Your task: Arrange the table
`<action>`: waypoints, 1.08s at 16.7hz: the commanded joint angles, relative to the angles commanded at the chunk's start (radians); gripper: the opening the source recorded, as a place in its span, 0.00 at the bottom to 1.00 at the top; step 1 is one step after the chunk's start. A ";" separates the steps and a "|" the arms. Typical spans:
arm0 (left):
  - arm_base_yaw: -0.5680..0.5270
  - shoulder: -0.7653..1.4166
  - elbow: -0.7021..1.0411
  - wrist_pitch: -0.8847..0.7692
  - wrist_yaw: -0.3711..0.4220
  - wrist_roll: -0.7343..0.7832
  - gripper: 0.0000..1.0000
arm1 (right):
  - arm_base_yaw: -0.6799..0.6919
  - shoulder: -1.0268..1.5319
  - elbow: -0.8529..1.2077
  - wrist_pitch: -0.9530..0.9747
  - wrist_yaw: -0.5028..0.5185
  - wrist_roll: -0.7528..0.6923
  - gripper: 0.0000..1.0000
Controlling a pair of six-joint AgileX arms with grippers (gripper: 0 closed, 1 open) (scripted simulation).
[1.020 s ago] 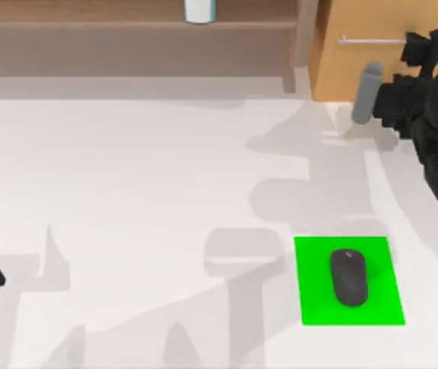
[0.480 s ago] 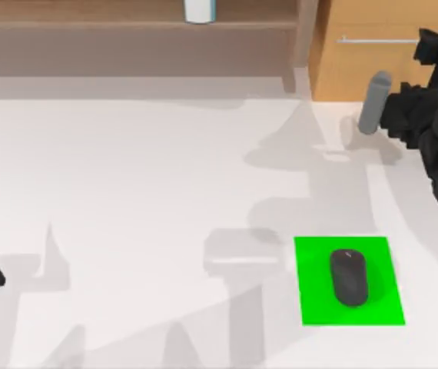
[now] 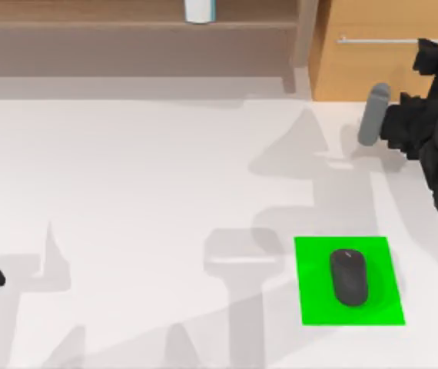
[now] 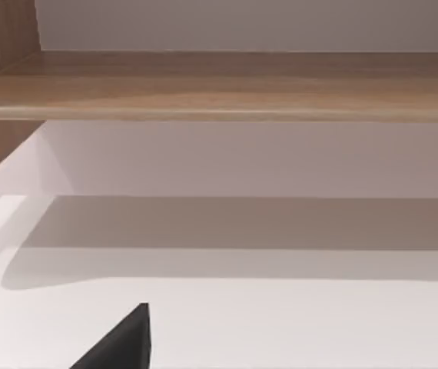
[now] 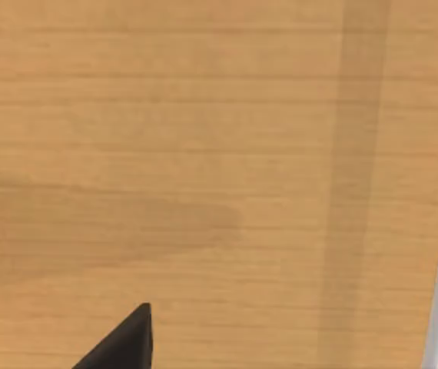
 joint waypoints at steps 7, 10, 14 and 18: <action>0.000 0.000 0.000 0.000 0.000 0.000 1.00 | 0.154 -0.035 0.059 -0.060 0.096 0.124 1.00; 0.000 0.000 0.000 0.000 0.000 0.000 1.00 | 0.334 -0.050 0.153 -0.148 0.190 0.325 1.00; 0.000 0.000 0.000 0.000 0.000 0.000 1.00 | 0.541 -0.029 0.371 -0.313 0.318 0.716 1.00; 0.000 0.000 0.000 0.000 0.000 0.000 1.00 | 0.626 0.037 0.628 -0.498 0.430 1.116 1.00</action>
